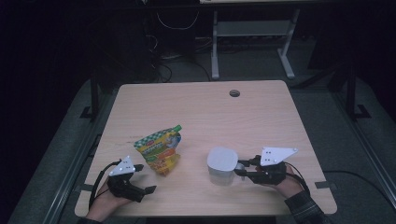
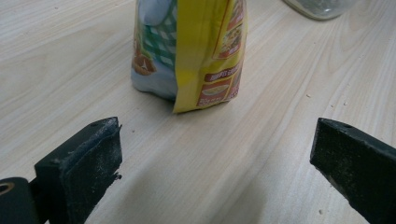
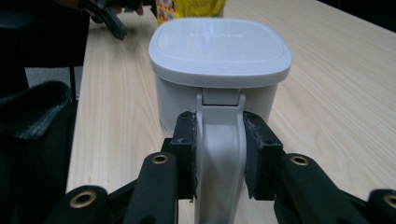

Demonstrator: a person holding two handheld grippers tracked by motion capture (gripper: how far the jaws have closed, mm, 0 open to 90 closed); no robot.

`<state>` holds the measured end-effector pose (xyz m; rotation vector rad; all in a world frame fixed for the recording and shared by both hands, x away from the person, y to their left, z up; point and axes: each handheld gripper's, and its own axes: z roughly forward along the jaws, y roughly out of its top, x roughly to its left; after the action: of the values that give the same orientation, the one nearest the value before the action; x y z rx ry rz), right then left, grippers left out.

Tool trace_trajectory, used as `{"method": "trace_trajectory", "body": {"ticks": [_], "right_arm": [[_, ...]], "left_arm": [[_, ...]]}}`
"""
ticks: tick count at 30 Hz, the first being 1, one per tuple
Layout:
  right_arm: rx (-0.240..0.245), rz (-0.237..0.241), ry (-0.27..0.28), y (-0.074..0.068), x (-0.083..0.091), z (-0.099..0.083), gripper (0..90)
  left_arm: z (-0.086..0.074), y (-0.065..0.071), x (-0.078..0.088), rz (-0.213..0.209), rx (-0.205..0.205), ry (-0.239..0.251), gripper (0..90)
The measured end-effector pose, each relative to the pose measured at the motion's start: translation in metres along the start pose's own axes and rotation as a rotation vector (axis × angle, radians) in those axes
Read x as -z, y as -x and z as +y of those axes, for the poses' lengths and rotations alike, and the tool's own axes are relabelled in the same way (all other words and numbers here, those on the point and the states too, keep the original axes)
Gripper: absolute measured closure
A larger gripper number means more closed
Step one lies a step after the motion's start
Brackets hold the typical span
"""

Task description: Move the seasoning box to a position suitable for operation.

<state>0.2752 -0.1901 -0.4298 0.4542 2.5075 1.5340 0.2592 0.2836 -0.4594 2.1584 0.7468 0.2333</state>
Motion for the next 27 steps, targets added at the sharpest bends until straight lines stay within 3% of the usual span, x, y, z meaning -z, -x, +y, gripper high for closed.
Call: {"method": "trace_trajectory", "body": {"ticks": [6,7,8,12,13,17,21,22,25,26,27], "right_arm": [[-0.011,-0.017,-0.019,0.004,0.000,-0.004,67.5],[-0.030,-0.022,-0.021,0.003,0.001,-0.005,58.7],[-0.030,-0.022,-0.021,0.003,0.001,-0.005,58.7],[-0.102,-0.045,-0.019,0.003,0.011,-0.010,50.6],[-0.132,-0.053,-0.012,0.002,0.017,-0.014,50.3],[-0.173,-0.071,-0.001,-0.001,0.027,-0.019,50.9],[-0.203,-0.068,0.006,-0.006,0.035,-0.023,58.2],[-0.216,-0.075,0.004,-0.008,0.037,-0.026,65.0],[-0.217,-0.067,-0.002,-0.012,0.039,-0.027,73.0],[-0.213,-0.060,0.000,-0.014,0.039,-0.028,82.5],[-0.213,-0.060,0.000,-0.014,0.039,-0.028,82.5]], "left_arm": [[0.000,0.001,-0.001,-0.003,0.005,0.002,1.7],[0.000,0.001,-0.001,-0.002,0.005,0.001,1.7],[0.000,0.001,-0.001,-0.001,0.004,0.001,1.7],[-0.001,0.002,-0.001,-0.006,0.006,0.006,1.6],[-0.002,0.002,-0.001,-0.006,0.006,0.005,1.6],[-0.002,0.004,-0.001,-0.007,0.018,0.005,1.7],[-0.002,0.005,0.000,-0.005,0.021,0.008,1.6],[-0.002,0.005,0.000,-0.004,0.023,0.008,1.6],[-0.003,0.005,0.001,-0.004,0.023,0.009,1.7],[-0.003,0.005,0.001,-0.005,0.023,0.010,1.6],[-0.003,0.005,0.001,-0.005,0.023,0.010,1.7]]}}
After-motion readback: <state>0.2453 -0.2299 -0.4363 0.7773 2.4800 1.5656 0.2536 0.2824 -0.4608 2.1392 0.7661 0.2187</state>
